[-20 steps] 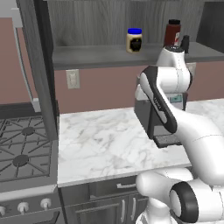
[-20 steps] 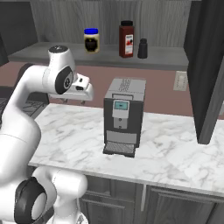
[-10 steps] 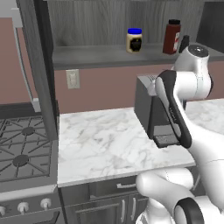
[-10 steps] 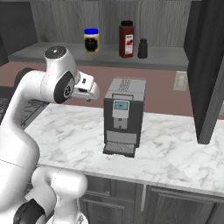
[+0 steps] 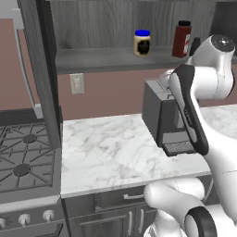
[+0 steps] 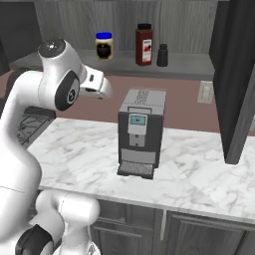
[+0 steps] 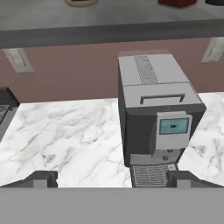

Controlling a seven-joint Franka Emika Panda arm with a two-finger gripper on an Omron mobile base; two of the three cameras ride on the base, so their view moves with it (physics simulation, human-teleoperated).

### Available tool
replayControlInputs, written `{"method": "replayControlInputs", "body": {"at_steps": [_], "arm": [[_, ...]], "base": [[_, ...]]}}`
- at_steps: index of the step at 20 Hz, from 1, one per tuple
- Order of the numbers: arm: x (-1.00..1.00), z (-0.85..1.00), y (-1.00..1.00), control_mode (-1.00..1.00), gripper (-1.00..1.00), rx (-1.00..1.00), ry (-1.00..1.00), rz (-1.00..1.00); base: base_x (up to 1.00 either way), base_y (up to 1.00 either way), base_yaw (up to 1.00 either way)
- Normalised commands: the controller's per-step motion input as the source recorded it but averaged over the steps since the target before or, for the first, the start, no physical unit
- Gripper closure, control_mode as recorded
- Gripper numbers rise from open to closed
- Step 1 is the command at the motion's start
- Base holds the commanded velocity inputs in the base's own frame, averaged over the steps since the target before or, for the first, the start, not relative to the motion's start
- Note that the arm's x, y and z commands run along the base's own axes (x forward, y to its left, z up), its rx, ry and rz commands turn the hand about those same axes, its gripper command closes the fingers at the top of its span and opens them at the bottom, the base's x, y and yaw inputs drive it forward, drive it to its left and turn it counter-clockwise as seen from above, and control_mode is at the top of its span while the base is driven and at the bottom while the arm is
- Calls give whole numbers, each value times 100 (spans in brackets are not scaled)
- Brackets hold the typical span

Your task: Collect the paprika, mayonnaise, and shaker from the cabinet and place them next to the stove.

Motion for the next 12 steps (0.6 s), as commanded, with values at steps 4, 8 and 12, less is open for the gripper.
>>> {"method": "replayControlInputs", "body": {"at_steps": [4,8,12], "arm": [[16,74,27,-100,-100,0,-10,0],[29,60,22,-100,-100,1,-7,0],[36,31,8,-100,-100,4,-9,1]], "base": [[0,0,0],[0,0,0],[0,0,0]]}}
